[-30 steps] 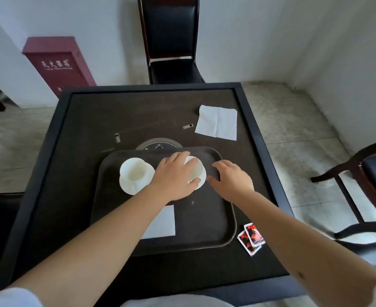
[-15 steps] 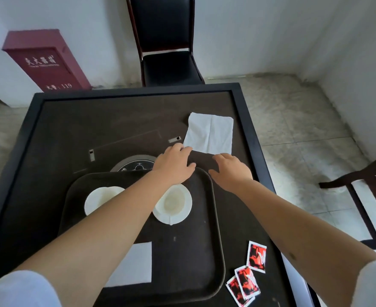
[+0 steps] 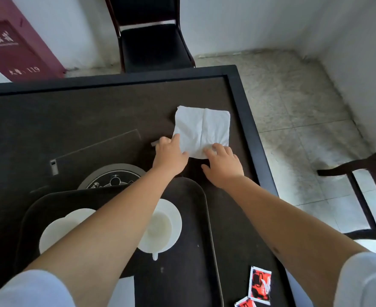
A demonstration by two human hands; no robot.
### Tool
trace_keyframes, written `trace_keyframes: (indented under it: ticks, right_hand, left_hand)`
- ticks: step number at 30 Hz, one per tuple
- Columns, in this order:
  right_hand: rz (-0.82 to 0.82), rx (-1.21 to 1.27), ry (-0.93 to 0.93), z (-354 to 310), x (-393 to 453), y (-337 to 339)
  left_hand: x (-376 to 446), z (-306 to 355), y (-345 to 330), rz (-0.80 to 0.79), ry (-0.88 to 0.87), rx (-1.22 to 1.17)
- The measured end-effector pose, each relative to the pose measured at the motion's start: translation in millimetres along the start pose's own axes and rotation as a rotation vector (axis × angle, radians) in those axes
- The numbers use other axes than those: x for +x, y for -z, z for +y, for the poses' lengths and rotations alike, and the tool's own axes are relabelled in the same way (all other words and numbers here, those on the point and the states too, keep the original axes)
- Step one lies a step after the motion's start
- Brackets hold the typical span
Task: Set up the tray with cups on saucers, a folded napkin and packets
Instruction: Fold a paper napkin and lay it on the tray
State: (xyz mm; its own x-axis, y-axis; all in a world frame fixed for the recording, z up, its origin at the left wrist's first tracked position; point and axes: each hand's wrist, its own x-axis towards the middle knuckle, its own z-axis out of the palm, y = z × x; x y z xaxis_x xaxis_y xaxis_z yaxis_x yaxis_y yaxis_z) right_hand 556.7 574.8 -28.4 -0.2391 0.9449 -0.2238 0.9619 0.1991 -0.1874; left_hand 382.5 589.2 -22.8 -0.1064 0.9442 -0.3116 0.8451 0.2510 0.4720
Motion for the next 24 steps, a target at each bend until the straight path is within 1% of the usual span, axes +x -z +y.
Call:
trace_keyframes:
  ticks: [2,3,5,7,11,13,15,17,20,22,24]
  right_hand:
    - [0.035,0.003,0.003,0,-1,-6]
    - [0.050,0.000,-0.001,-1,-2,-7]
    - [0.066,-0.001,-0.011,-3,-3,-9]
    - [0.085,-0.006,-0.016,-6,-4,-8]
    - [0.127,-0.046,-0.005,-12,-8,-6]
    - [0.097,0.003,0.045,-14,-11,-7]
    - [0.038,0.098,0.134,-16,-13,-8]
    - [0.013,0.168,0.197,-18,-14,-8]
    - [0.052,0.139,0.219,-18,-13,-9]
    - [-0.003,0.154,0.240,-17,-10,-8]
    - [-0.049,0.107,0.335,-15,-7,-7]
  left_hand:
    - [5,7,-1,0.036,0.143,-0.193]
    - [7,10,-2,0.051,0.208,-0.237]
    - [12,13,-4,0.047,0.302,-0.276]
    - [16,12,-5,0.032,0.336,-0.303]
    - [22,5,0,0.032,0.279,-0.349]
    - [28,3,9,0.045,0.277,-0.359]
    - [35,1,20,0.045,0.256,-0.308]
    - [43,-1,30,0.052,0.199,-0.262]
    - [57,-3,44,0.083,0.096,-0.179]
    - [66,-2,53,0.089,0.019,-0.182]
    - [72,1,61,0.089,-0.049,-0.202]
